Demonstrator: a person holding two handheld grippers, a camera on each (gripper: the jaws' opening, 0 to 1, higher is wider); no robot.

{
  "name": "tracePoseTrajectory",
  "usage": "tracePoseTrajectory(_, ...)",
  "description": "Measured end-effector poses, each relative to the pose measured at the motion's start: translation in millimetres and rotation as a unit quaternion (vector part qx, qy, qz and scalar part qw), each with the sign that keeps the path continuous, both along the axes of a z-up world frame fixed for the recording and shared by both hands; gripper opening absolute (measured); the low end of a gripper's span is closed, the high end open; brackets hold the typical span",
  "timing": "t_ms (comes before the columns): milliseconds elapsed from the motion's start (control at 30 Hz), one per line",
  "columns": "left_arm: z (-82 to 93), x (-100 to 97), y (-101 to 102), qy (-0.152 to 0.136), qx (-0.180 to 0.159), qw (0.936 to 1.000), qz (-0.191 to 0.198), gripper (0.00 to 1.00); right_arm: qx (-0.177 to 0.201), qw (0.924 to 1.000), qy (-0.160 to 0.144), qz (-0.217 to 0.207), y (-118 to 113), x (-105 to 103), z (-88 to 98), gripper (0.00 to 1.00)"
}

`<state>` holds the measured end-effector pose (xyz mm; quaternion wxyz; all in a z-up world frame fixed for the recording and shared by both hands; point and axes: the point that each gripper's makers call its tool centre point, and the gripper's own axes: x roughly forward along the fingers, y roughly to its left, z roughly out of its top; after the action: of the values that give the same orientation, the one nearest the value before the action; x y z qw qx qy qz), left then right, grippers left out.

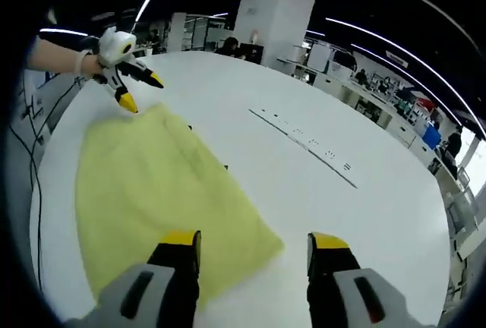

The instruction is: Fold the garment on the visible template until the final outline fits inside the template.

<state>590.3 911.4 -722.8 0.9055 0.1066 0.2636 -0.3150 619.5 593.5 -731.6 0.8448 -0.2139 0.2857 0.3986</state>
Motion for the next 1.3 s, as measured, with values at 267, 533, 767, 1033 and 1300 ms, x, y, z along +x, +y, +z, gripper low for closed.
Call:
tracePoseTrajectory(267,28.7,-17.2,-10.7,-0.009,-0.127,0.9917,0.014,0.99,0.032,0.9993,0.008,0.019,7.5,-22.7,4.9,0.91)
tracePoseTrajectory(533,34.7,-33.5,-7.7,-0.003,-0.135,0.9907,0.013,0.99,0.046,0.9988,0.014,0.011,7.6,-33.4,10.0,0.92)
tracePoseTrajectory(767,37.2,-43.4,-6.3,0.001,-0.143,0.9896,0.016,0.96,0.054,0.9985,0.010,0.000,-1.2,-36.3,20.9,0.88)
tracePoseTrajectory(1033,36.2,-68.5,-9.5,0.020,-0.159,0.9870,-0.003,0.85,0.073,0.9970,0.018,-0.015,-17.6,-62.8,27.1,0.82)
tracePoseTrajectory(1300,27.0,-92.8,-1.4,0.039,-0.152,0.9876,-0.011,0.80,0.069,0.9968,0.037,-0.013,-29.4,-99.2,20.8,0.81)
